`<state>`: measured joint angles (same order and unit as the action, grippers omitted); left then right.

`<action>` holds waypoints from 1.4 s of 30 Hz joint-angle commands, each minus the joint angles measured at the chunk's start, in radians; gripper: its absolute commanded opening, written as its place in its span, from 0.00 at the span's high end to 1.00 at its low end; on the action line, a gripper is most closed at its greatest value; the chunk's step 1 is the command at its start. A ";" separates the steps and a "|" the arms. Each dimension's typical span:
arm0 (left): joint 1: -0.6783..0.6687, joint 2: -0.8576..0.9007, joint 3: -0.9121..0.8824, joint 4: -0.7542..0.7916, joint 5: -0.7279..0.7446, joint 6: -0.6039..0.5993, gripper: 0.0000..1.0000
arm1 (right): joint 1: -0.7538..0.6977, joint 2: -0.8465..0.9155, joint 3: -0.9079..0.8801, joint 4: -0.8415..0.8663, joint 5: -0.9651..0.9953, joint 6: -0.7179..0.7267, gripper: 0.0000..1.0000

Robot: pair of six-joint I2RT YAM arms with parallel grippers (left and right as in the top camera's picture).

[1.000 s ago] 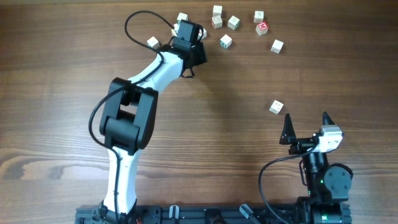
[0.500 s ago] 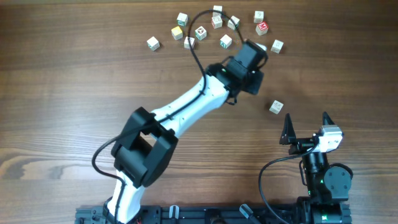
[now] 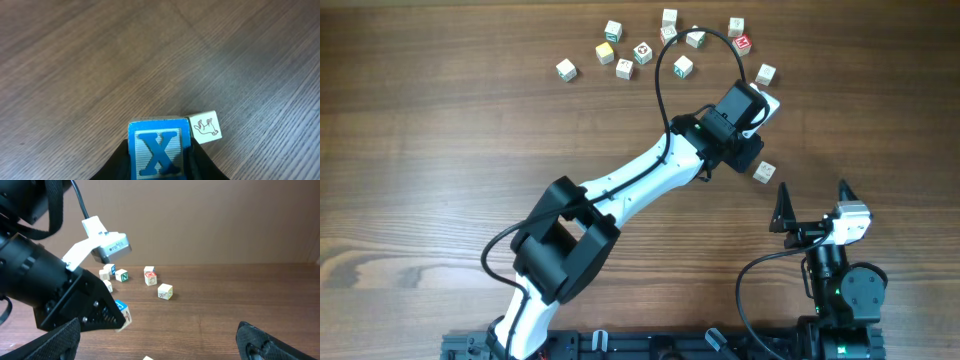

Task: Form a tower
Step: 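Carry the blue X block and stack it on the white block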

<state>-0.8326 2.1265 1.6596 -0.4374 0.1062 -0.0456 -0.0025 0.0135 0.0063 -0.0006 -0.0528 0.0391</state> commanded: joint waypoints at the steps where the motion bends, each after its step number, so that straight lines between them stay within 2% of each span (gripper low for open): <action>1: -0.019 0.060 -0.003 -0.001 0.039 0.016 0.78 | 0.004 -0.006 -0.001 0.002 -0.016 -0.010 0.00; 9: -0.086 0.068 -0.004 0.004 0.038 0.016 0.76 | 0.004 -0.006 -0.001 0.002 -0.016 -0.010 0.00; 15: -0.088 0.068 -0.004 0.008 0.039 0.016 0.70 | 0.004 -0.006 -0.001 0.002 -0.016 -0.010 0.00; 21: -0.091 0.068 -0.005 0.064 0.039 0.016 0.69 | 0.004 -0.006 -0.001 0.002 -0.016 -0.010 0.00; 36: -0.098 0.146 -0.005 0.090 0.039 0.012 0.66 | 0.004 -0.006 -0.001 0.002 -0.016 -0.010 0.00; 42: -0.099 0.146 -0.005 0.101 0.039 0.011 0.58 | 0.004 -0.006 -0.001 0.002 -0.016 -0.010 0.00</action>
<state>-0.9237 2.2463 1.6592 -0.3370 0.1390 -0.0422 -0.0025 0.0135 0.0063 -0.0006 -0.0525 0.0391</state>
